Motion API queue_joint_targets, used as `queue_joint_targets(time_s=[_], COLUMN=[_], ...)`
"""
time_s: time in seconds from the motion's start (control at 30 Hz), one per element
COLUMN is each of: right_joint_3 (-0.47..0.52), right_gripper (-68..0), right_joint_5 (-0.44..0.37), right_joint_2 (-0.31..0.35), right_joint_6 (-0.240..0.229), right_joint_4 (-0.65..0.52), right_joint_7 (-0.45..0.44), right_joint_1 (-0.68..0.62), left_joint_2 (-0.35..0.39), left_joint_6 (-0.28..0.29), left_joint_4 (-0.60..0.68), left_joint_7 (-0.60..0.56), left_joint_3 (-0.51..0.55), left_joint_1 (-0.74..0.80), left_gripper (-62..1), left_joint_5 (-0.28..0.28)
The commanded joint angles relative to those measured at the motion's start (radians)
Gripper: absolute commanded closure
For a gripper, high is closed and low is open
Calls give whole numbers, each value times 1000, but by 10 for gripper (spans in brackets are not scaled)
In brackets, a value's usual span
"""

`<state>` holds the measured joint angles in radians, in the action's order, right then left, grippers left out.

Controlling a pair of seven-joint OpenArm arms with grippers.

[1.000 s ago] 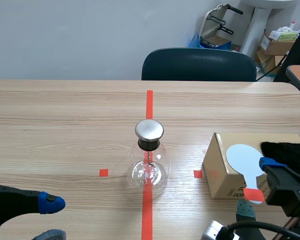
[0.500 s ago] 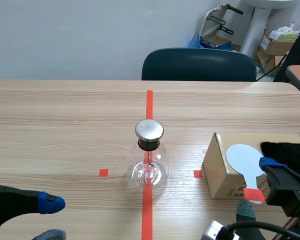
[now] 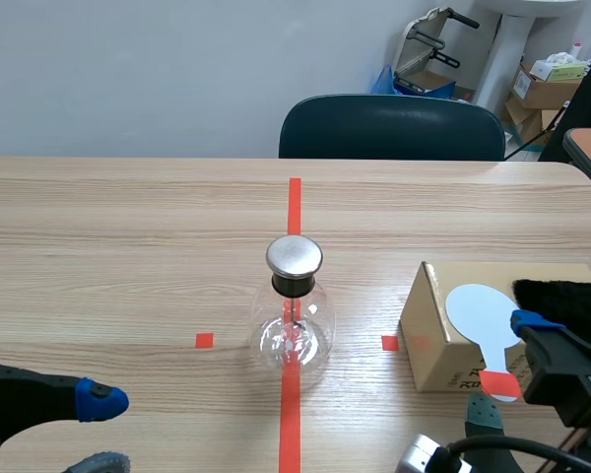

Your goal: Do the electroscope experiment

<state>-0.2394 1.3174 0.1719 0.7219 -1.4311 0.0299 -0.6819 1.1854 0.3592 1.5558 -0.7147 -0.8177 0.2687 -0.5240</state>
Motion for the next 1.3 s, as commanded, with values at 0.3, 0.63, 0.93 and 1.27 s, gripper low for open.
queue_joint_targets(time_s=[0.3, 0.63, 0.93, 1.27], right_joint_3=[3, 3, 3, 3], right_gripper=[-679, -679, -679, -679], right_joint_5=[2, 0, -2, -49], right_joint_2=[0, 0, 3, 2], right_joint_6=[61, 61, 61, 61], right_joint_4=[-14, -14, -14, -14], right_joint_7=[1, 1, 1, 0], right_joint_1=[-2, -2, -5, -4], left_joint_2=[-5, -5, -7, -40], left_joint_6=[2, 2, 2, -19], left_joint_4=[24, 24, 24, 24], left_joint_7=[-18, -18, -24, -29], left_joint_3=[5, 5, 5, 76], left_joint_1=[2, 2, 2, -4], left_gripper=[-300, -300, -299, -100], left_joint_5=[-3, -3, -7, -101])
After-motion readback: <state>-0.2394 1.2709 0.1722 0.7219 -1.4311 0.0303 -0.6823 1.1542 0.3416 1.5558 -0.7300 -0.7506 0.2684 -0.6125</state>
